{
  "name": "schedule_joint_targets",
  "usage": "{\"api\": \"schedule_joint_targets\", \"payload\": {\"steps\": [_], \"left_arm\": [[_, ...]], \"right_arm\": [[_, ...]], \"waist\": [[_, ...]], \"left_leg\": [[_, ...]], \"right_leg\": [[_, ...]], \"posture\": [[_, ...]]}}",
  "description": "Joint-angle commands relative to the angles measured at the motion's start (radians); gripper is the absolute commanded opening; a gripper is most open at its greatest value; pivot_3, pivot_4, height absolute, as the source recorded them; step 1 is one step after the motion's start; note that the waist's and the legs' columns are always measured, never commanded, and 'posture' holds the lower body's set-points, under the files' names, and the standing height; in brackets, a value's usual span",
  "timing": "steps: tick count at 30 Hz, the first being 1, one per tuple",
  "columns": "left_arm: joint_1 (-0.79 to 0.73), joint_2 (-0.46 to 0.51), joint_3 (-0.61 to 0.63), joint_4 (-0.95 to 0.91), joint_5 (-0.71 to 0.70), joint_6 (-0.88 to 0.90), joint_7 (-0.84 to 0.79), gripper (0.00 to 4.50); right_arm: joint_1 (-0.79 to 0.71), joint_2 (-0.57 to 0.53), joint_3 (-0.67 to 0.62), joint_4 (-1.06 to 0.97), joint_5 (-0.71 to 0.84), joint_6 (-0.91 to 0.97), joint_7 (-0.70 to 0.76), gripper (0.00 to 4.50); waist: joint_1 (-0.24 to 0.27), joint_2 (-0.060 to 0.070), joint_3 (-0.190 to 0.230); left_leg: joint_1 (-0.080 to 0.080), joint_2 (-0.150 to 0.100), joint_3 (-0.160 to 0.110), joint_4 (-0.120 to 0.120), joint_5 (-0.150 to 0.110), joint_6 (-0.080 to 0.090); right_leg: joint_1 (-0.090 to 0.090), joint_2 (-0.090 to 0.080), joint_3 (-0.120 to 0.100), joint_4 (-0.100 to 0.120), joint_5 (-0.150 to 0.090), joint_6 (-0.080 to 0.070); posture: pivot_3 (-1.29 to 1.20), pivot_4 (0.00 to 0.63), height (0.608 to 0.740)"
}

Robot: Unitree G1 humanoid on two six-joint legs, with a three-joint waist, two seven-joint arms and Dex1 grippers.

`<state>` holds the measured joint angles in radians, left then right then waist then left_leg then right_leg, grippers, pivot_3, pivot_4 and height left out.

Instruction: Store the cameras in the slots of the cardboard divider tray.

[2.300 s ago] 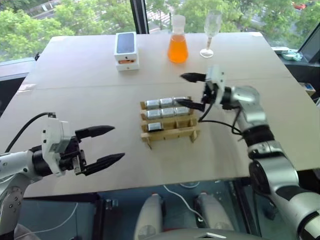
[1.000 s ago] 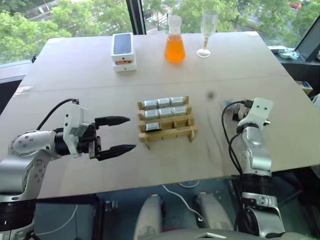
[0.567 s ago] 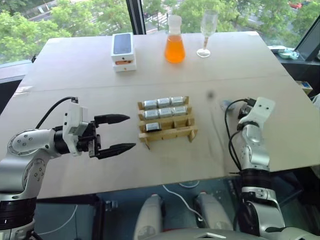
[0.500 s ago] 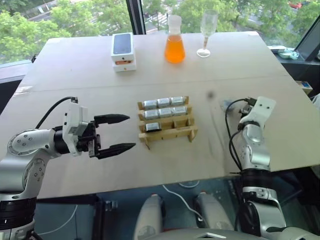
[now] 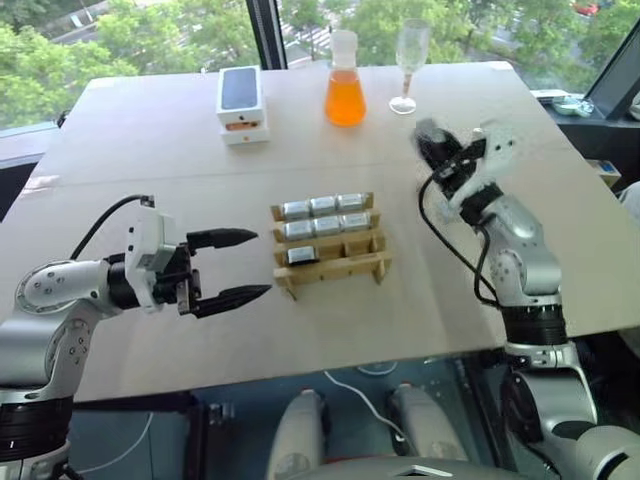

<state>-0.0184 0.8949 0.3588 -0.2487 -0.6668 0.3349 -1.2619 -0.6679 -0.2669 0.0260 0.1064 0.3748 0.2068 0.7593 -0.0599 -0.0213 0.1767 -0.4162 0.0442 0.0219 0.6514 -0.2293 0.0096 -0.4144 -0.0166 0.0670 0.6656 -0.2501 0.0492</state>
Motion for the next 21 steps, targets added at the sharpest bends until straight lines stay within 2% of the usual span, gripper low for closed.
{"api": "schedule_joint_targets", "payload": {"steps": [1,6,11,15,21], "left_arm": [[0.051,0.005,0.061,-0.053,-0.012,-0.005,0.007,4.5],[0.098,-0.003,0.098,-0.09,-0.021,-0.002,0.035,4.5],[0.15,-0.007,0.139,-0.129,-0.032,0.008,0.054,4.5],[0.169,-0.006,0.158,-0.144,-0.038,0.016,0.066,4.5],[0.176,-0.003,0.157,-0.149,-0.04,0.019,0.074,4.5]], "right_arm": [[-0.079,-0.025,0.071,0.079,0.058,-0.068,0.327,0.82],[-0.208,0.0,0.17,0.339,0.007,-0.192,0.637,0.82],[-0.307,0.067,0.216,0.579,-0.062,-0.324,0.789,0.82],[-0.359,0.098,0.21,0.713,-0.098,-0.409,0.829,0.82],[-0.431,0.125,0.222,0.912,-0.209,-0.576,0.788,0.82]], "waist": [[-0.002,0.0,0.0],[0.004,0.0,0.0],[0.003,0.0,0.0],[0.007,0.0,0.0],[0.006,0.0,0.0]], "left_leg": [[0.0,0.0,0.0,0.0,0.0,0.0],[0.0,0.001,0.0,0.0,0.0,0.0],[0.0,0.001,0.0,0.001,0.0,0.0],[0.0,0.002,0.0,0.001,0.0,0.0],[0.0,0.001,0.0,0.001,0.0,0.0]], "right_leg": [[0.0,0.0,0.0,0.0,0.0,0.0],[0.0,0.0,-0.001,0.0,0.0,0.0],[0.0,0.0,-0.001,0.0,0.0,0.0],[0.0,-0.001,-0.002,0.0,0.0,0.0],[0.0,-0.001,-0.002,0.0,0.0,0.0]], "posture": [[0.0,0.15,0.74],[0.0,0.15,0.74],[0.0,0.15,0.74],[0.0,0.15,0.74],[0.0,0.15,0.74]]}}
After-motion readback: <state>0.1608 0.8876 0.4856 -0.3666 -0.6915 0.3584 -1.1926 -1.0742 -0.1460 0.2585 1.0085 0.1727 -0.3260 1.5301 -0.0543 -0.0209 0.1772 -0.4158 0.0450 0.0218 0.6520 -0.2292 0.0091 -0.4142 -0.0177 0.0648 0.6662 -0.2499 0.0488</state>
